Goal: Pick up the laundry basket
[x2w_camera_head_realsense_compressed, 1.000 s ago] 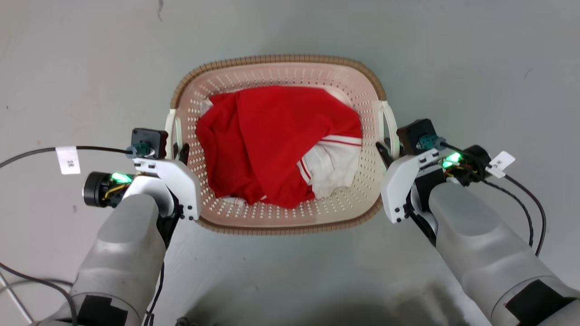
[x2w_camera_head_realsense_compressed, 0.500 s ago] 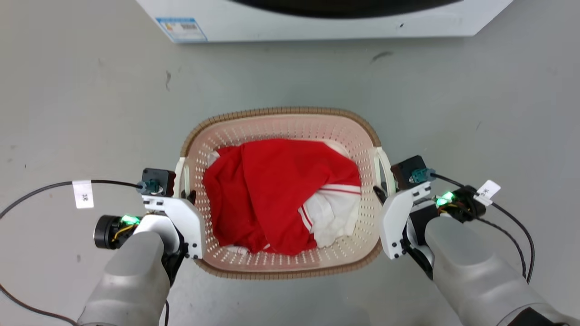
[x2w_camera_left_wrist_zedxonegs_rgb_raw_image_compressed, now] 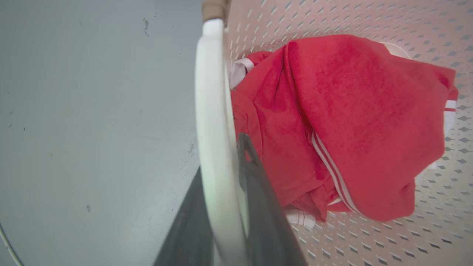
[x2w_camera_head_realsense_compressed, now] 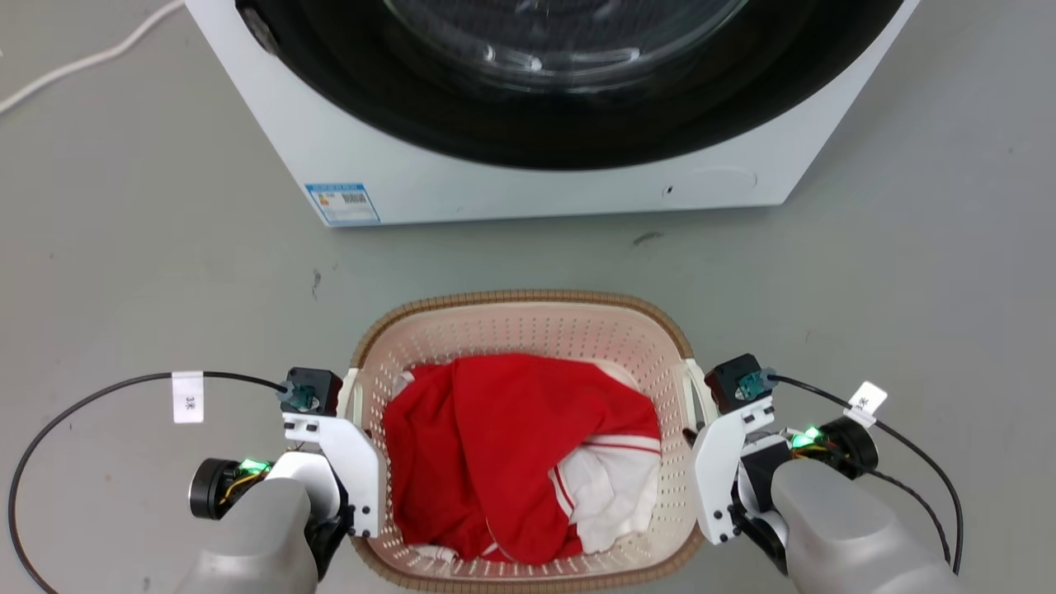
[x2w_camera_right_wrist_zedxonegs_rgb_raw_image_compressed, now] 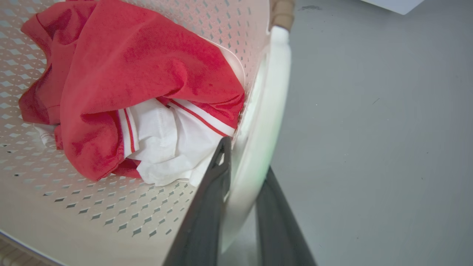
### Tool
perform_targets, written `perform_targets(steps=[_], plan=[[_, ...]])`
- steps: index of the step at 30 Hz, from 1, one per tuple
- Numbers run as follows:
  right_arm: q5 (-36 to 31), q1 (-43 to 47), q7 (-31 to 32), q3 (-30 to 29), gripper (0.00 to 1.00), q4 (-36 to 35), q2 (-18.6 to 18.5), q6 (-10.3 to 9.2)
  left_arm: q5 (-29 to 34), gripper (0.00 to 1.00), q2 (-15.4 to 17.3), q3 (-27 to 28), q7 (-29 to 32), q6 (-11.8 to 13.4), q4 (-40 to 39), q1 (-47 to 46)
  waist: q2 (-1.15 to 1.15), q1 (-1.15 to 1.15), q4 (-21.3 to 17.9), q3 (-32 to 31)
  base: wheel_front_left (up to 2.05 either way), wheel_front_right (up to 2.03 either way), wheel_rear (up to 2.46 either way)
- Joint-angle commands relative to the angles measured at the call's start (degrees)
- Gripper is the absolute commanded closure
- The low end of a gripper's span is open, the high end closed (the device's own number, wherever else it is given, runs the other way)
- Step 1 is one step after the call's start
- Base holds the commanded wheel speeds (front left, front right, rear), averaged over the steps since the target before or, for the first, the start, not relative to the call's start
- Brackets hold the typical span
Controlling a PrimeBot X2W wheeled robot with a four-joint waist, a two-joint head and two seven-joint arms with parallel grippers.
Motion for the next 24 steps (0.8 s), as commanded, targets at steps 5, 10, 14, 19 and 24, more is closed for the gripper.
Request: perform_targets(steps=[5, 10, 14, 19, 24], plan=[[1.3, 2.0, 1.1, 1.6, 1.00, 0.0, 0.1, 0.16, -2.4, 1.00, 0.4, -2.7, 2.2, 0.0, -1.0, 2.3, 0.00, 0.01, -0.7, -5.3, 0.00, 0.00, 0.00], [2.8, 3.7, 2.1, 2.8, 1.00, 0.4, 0.1, 0.16, -5.1, 1.00, 0.7, -5.5, 5.0, 0.0, -1.9, 4.4, 0.00, 0.01, -0.5, -9.0, 0.00, 0.00, 0.00], [3.7, 5.3, 3.0, 3.7, 1.00, 0.8, -0.1, 0.16, -7.2, 1.00, 1.2, -7.5, 6.4, 0.0, -2.5, 6.0, 0.00, 0.01, -0.2, -11.6, 0.00, 0.00, 0.00], [4.9, 6.9, 4.2, 5.0, 1.00, 0.8, -0.1, 0.15, -9.3, 1.00, 1.9, -9.5, 7.5, 0.0, -2.8, 7.8, 0.00, 0.01, -0.2, -14.5, 0.00, 0.00, 0.00], [6.2, 7.6, 5.1, 6.3, 1.00, 0.4, -0.1, 0.15, -11.4, 1.00, 2.2, -11.6, 8.6, 0.0, -3.2, 8.8, 0.00, 0.01, 0.0, -16.5, 0.00, 0.00, 0.00]])
